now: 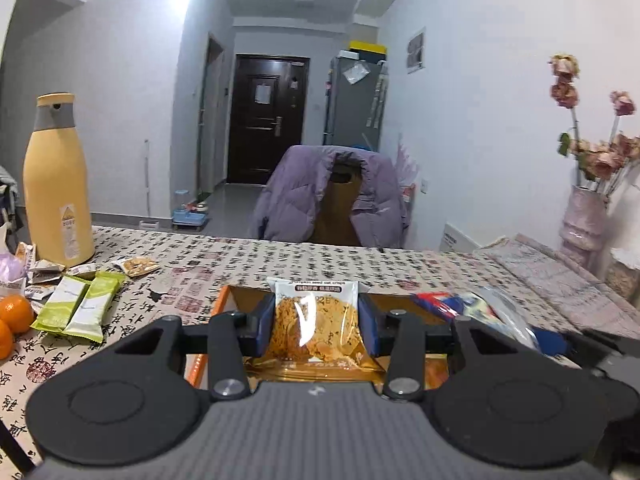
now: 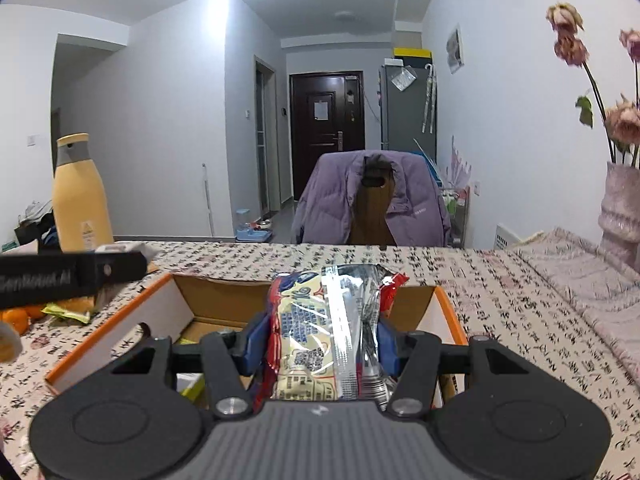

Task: Organize snacks
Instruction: 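Carry the golden bag and silver-blue packet into the box and open both grippers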

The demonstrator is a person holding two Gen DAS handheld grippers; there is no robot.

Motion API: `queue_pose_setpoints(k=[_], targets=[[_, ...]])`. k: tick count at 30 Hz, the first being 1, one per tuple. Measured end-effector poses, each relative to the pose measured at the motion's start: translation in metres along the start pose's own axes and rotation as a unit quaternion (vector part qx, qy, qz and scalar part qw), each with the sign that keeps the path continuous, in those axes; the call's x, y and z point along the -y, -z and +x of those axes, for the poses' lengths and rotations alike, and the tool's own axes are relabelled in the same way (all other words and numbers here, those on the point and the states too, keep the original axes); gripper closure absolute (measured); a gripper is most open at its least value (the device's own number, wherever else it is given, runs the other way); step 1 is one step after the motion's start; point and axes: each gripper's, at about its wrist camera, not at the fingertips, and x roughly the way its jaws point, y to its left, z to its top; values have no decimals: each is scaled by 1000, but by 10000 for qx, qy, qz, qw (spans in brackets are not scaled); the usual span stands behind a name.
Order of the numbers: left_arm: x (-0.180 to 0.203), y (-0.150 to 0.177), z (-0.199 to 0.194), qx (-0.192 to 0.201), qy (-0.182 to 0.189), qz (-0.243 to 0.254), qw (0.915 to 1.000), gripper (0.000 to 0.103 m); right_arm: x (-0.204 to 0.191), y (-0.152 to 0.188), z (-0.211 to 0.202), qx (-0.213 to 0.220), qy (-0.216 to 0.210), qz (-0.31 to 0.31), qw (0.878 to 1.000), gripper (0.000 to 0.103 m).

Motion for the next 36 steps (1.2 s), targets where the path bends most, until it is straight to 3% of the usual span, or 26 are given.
queue_pose_setpoints(k=[9,13,16,17,18,36], targets=[[-6,20,19,-203,-144,161,9996,60,5,14,10,-84,-118,94,9999,49],[-6,25,19,-239,-35,139,9996,54,6,16,10,-112,-140,132,9998,35],[-9,25,14,-104,-2,38,9999,22,6,14,2,38,-135,182,9997,4],[-10,25,12,-29,-47,-4,10000,5,7,14,0,85,-123,203,9997,0],[-11,26,9,77,-119,-56,9999,0,9,14,-2,123,-106,235,9996,0],[-10,12,-11,332,-86,-307,9989,0,18,6,-13,331,-41,397,9987,0]])
